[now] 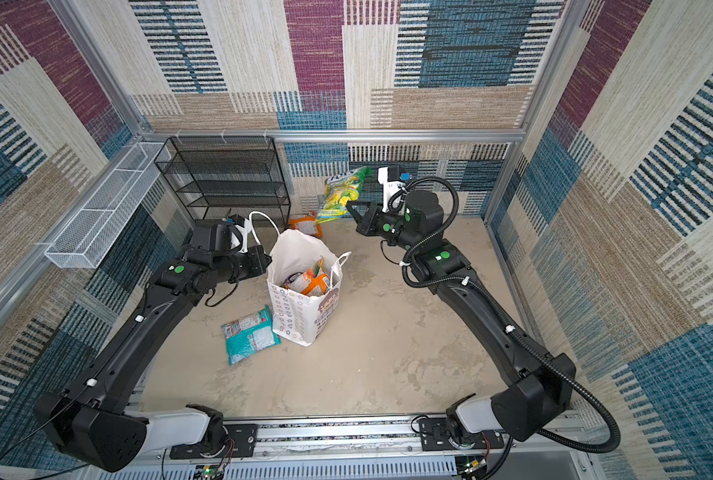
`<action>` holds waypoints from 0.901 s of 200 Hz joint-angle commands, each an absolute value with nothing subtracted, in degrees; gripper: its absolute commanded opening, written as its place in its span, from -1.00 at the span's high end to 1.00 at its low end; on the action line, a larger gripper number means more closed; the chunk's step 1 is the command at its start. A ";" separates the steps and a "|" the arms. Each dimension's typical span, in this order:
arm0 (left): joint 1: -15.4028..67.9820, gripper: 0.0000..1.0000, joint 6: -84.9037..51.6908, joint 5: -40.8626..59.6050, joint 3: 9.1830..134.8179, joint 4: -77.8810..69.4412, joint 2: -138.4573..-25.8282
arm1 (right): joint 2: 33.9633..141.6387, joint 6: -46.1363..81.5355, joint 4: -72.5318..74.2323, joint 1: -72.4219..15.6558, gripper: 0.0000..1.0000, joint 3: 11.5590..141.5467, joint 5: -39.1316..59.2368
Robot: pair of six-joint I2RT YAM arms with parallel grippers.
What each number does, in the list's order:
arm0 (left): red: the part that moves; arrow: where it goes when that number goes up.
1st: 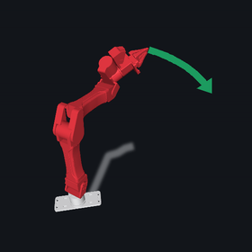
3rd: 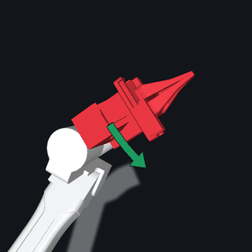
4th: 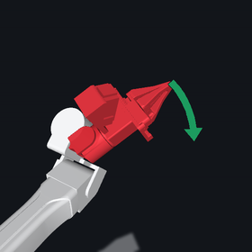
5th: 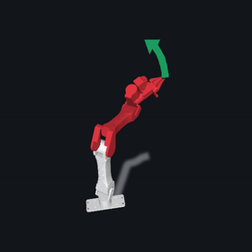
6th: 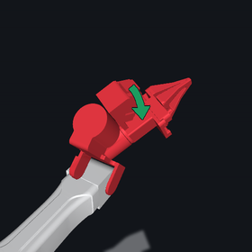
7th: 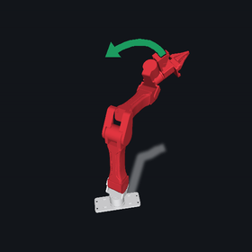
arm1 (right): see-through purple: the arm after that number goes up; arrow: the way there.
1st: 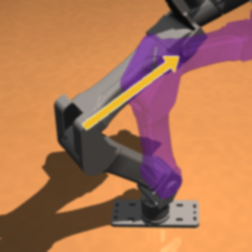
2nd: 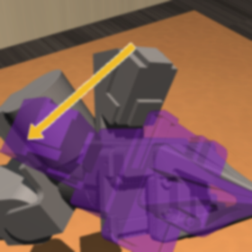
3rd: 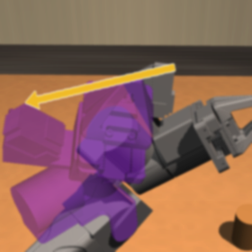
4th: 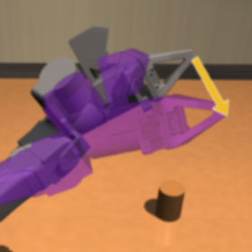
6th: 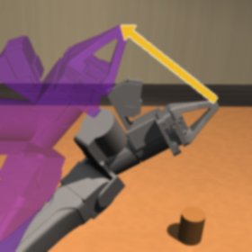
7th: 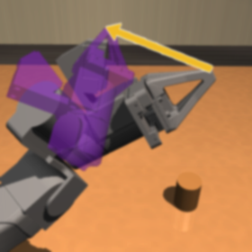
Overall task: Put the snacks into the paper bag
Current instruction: 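Lift the green FOX'S packet with the right gripper over the bag, then lower the green FOX'S packet into the bag and open the right gripper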
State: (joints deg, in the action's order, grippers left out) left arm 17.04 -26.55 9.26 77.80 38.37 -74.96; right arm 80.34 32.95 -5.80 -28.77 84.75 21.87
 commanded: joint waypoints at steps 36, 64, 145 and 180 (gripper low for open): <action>17.07 0.98 -24.57 9.10 78.13 39.73 -74.69 | 80.68 27.51 -12.32 -38.25 1.00 87.61 16.13; 17.13 0.97 -24.61 9.27 78.14 39.62 -74.62 | 81.69 24.89 -15.51 -41.35 1.00 87.01 12.04; 17.19 0.97 -24.52 9.09 78.05 39.64 -74.86 | 83.73 20.01 -20.01 -46.05 1.00 84.46 5.69; 17.23 0.97 -24.52 9.14 78.13 39.66 -75.06 | 85.17 18.91 -21.27 -46.05 0.95 85.96 4.61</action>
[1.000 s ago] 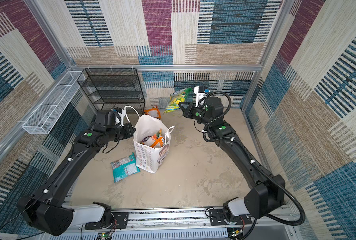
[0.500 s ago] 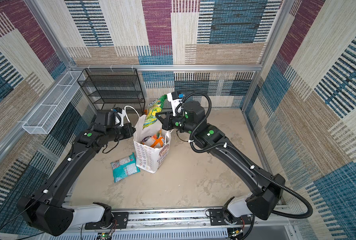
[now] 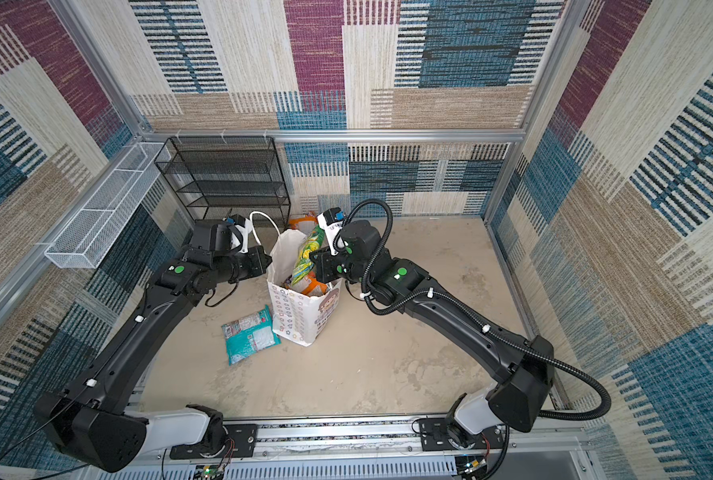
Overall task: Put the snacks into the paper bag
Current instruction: 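Lower the green FOX'S packet into the bag and open the right gripper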
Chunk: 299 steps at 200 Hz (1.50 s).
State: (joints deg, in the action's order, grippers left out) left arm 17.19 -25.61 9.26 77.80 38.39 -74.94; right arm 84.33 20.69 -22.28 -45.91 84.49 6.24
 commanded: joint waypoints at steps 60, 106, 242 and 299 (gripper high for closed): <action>17.27 0.97 -24.43 9.07 78.13 39.70 -75.14 | 87.01 18.71 -21.88 -47.27 0.93 86.05 4.33; 17.31 0.97 -24.41 9.05 78.13 39.72 -75.21 | 86.88 19.31 -22.07 -49.61 0.86 85.76 4.13; 17.49 0.97 -24.26 8.70 78.22 39.87 -74.99 | 83.93 21.27 -26.89 -51.51 -0.30 91.32 1.47; 17.58 0.97 -24.34 8.87 78.31 39.90 -74.87 | 74.83 26.53 -33.91 -51.45 -0.78 89.89 -10.51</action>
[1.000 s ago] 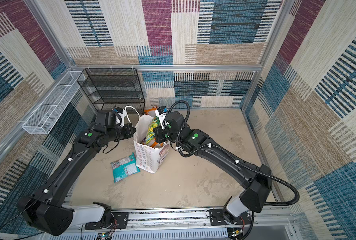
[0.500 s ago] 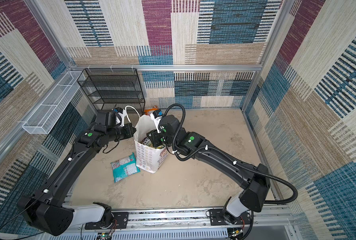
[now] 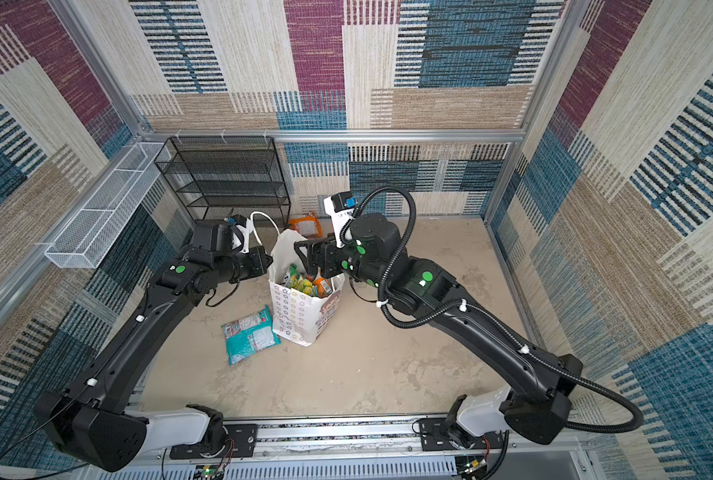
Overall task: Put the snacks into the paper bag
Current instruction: 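Lower the green FOX'S packet into the bag and open the right gripper, then raise the right gripper out of the bag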
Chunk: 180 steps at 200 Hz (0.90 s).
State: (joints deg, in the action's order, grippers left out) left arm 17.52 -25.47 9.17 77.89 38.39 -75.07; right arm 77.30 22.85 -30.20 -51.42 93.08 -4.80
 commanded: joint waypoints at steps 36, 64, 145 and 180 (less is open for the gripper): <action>17.53 0.97 -24.30 9.05 78.31 39.90 -74.84 | 72.30 30.26 -30.94 -51.48 -0.80 81.33 -9.23; 17.73 0.97 -24.26 8.79 78.31 39.90 -74.88 | 73.19 31.36 -27.74 -51.49 -0.78 78.50 -7.97; 18.02 0.97 -24.04 8.43 78.39 40.06 -75.15 | 79.36 29.58 -23.90 -51.09 -0.51 82.81 -9.38; 18.05 0.97 -24.08 8.97 78.36 39.71 -74.28 | 80.66 24.69 -17.27 -48.02 0.86 83.11 -4.48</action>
